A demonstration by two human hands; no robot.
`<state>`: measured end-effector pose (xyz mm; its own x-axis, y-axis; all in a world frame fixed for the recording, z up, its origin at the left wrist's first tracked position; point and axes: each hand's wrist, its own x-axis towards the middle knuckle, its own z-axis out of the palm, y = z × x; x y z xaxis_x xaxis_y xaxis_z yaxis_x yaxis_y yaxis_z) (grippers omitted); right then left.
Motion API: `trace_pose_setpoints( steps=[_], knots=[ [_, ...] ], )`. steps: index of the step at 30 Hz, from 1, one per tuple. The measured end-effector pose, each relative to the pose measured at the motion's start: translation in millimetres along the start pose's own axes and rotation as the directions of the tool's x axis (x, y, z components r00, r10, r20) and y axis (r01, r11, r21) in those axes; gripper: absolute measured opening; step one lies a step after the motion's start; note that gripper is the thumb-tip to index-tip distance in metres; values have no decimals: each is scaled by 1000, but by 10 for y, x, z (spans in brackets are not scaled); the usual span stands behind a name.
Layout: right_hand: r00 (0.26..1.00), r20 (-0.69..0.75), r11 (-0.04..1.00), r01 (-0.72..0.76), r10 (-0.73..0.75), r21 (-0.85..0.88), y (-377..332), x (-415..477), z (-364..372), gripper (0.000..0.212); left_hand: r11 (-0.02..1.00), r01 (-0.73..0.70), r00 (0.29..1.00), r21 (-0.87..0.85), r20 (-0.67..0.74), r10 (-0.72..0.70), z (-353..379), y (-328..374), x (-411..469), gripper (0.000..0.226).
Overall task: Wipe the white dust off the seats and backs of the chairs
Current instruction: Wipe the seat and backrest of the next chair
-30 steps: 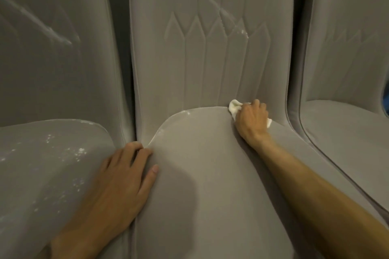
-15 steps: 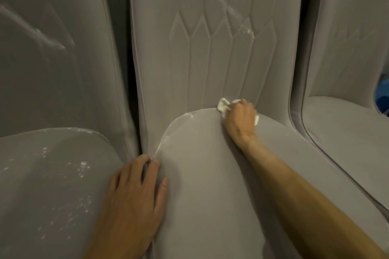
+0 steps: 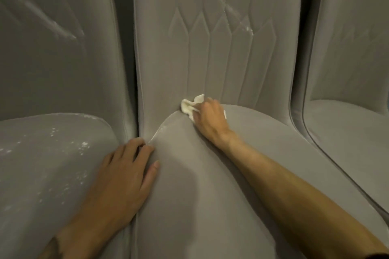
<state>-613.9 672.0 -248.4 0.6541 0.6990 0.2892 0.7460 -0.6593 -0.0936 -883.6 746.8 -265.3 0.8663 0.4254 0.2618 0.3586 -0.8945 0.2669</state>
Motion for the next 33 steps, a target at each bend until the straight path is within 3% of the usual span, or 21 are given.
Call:
trace_pose_setpoints(
  steps=[2, 6, 8, 10, 14, 15, 20, 24, 26, 28, 31, 33],
  knots=[
    [999, 9, 999, 34, -34, -31, 68, 6, -54, 36, 1000, 1, 1000, -5, 12, -1, -13, -5, -9, 45],
    [974, -70, 965, -222, 214, -141, 560, -7, -82, 28, 1000, -3, 999, 10, 36, 3, -38, -8, 3, 44],
    [962, -95, 955, -267, 256, -133, 448, 35, -26, 27, 1000, -3, 999, 7, 36, 2, -42, -14, 10, 44],
    [980, -86, 981, -186, 181, -48, 139, 62, 28, 26, 1000, -5, 1000, 1, 29, 5, -27, -15, 9, 45],
    [986, -39, 985, 166, -164, 40, -137, -29, 23, 25, 1000, 5, 1000, -18, 4, -5, -20, -12, 30, 43],
    [985, -25, 985, 172, -172, 2, -71, -24, -17, 26, 1000, 2, 1000, -21, 7, -2, -23, -17, 38, 43],
    [995, -71, 994, -72, 66, -80, 86, 19, -16, 27, 999, -34, 999, -42, 15, 34, -58, -67, 4, 43],
    [980, -55, 977, 193, -189, 90, -447, -148, 29, 25, 994, -66, 996, -88, 57, 72, -123, -171, -20, 46],
    [952, -30, 945, 305, -304, 121, -378, -194, -40, 25, 991, -81, 994, -102, 71, 89, -161, -203, -11, 47],
    [956, 17, 956, 291, -292, 44, -211, -135, -120, 29, 989, -100, 992, -104, 67, 107, -182, -212, -20, 46],
    [993, -3, 992, 118, -118, 39, -223, -72, -132, 27, 989, -107, 991, -105, 70, 115, -197, -236, -50, 47],
    [983, -46, 977, 180, -176, 116, -491, -228, -124, 20, 988, -113, 990, -107, 76, 121, -212, -272, -63, 46]
  ],
)
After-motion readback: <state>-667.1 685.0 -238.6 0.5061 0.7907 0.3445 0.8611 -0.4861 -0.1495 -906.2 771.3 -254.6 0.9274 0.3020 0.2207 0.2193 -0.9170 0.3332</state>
